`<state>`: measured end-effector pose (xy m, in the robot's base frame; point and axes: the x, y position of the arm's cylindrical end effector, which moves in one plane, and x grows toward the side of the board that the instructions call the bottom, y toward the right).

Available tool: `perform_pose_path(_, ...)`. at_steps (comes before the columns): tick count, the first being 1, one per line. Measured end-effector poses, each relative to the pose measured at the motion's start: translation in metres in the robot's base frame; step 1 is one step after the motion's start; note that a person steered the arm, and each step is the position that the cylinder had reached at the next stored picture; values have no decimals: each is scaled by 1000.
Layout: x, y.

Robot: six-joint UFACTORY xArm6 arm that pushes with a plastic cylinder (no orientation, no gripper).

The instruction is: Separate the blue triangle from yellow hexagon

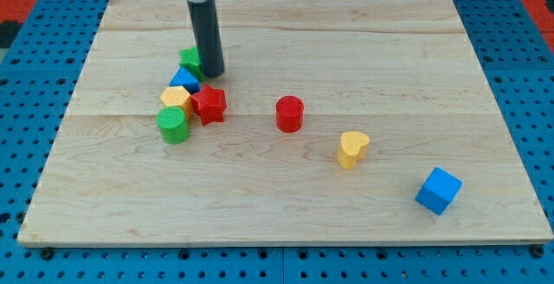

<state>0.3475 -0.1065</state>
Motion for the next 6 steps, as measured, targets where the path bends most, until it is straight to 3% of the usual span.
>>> perform_pose_path(2,8,-55)
perform_pose_path(4,83,-83)
perform_pose_path(5,85,-51)
perform_pose_path(6,57,-35)
